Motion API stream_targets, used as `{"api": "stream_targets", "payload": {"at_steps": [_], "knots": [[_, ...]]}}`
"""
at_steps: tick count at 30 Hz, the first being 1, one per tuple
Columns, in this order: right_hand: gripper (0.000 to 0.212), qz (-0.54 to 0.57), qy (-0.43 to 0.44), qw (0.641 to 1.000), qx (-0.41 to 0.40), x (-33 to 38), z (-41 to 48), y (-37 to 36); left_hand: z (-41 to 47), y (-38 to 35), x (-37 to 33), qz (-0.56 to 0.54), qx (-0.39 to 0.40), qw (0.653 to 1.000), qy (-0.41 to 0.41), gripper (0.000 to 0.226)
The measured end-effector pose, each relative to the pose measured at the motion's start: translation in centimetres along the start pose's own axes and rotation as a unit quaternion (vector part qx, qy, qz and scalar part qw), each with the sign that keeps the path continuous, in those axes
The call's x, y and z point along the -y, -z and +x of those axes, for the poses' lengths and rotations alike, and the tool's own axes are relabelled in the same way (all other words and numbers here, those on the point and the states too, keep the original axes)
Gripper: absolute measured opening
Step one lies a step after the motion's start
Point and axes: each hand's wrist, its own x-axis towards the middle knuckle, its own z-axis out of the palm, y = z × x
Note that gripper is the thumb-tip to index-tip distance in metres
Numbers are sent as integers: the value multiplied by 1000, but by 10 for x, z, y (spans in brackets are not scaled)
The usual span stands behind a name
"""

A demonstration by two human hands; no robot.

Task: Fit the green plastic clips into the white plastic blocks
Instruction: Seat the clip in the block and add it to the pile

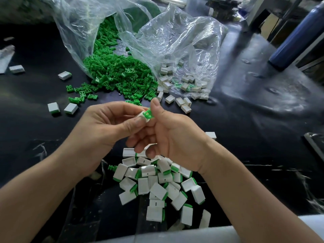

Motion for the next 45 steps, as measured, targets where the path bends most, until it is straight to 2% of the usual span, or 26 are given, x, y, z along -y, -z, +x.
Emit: {"api": "stream_targets", "payload": {"at_steps": [6,10,15,22,26,30,35,41,45], "knots": [[50,3,6,999,-32,0,0,-4,-1,0,3,0,22,1000,-10,25],[50,-52,42,994,-83,-6,2,-7,-1,0,2,-1,31,999,-20,27],[54,-67,45,993,-89,-6,3,-4,-1,0,-1,-14,32,999,-11,24],[54,-157,47,980,-113,-7,2,-3,0,3,0,-10,39,999,6,19],[49,-213,64,968,-118,-8,2,-4,1,6,1,-2,32,999,11,30],[68,-268,73,950,-141,-12,4,-5,0,4,1,-20,36,999,4,25],[48,-318,98,924,-185,-11,3,-11,0,1,6,-65,4,998,-7,23],[49,-342,97,914,-195,-11,3,-14,0,-2,9,-83,-14,996,0,19],[49,-351,95,911,-196,-11,2,-15,0,-1,10,-54,-11,998,8,26]]}}
